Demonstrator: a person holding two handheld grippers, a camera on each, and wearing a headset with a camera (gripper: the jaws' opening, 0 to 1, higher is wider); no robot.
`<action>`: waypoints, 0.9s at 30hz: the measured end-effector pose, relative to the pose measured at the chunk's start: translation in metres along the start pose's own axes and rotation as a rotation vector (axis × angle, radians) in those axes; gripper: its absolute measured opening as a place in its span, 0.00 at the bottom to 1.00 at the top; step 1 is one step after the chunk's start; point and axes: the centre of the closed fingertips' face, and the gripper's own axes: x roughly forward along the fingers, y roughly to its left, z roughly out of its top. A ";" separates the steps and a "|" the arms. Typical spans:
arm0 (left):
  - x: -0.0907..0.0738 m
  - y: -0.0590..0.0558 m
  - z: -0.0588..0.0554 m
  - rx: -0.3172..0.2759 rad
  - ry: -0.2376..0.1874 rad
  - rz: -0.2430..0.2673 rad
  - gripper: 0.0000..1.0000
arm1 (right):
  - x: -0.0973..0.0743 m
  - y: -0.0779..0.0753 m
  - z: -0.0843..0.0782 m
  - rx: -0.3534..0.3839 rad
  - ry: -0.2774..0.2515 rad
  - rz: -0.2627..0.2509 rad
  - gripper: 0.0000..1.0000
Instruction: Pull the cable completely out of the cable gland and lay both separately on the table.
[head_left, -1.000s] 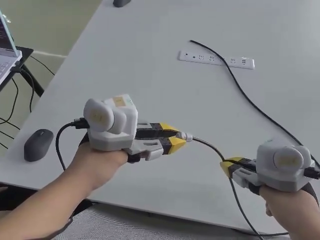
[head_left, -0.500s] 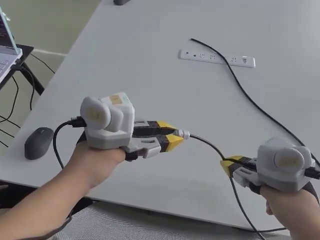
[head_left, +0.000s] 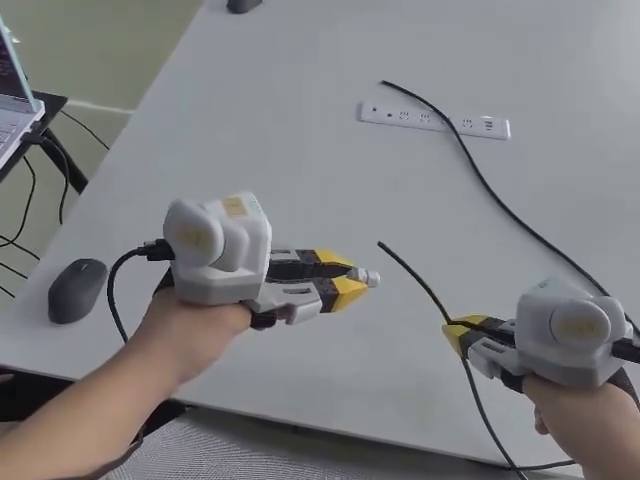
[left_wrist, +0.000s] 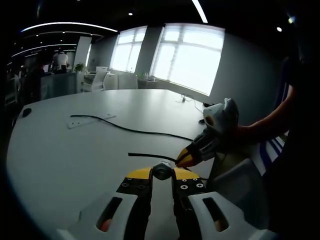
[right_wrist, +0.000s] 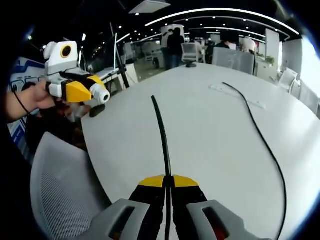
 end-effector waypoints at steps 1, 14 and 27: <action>0.000 0.000 0.000 0.000 0.000 -0.001 0.15 | 0.000 0.000 0.001 -0.002 0.001 -0.002 0.00; -0.006 0.009 -0.007 -0.010 -0.002 -0.013 0.15 | 0.007 0.008 0.024 -0.093 0.012 -0.014 0.00; -0.014 0.020 -0.023 -0.036 -0.019 -0.016 0.15 | 0.023 0.010 0.056 -0.169 0.035 -0.028 0.00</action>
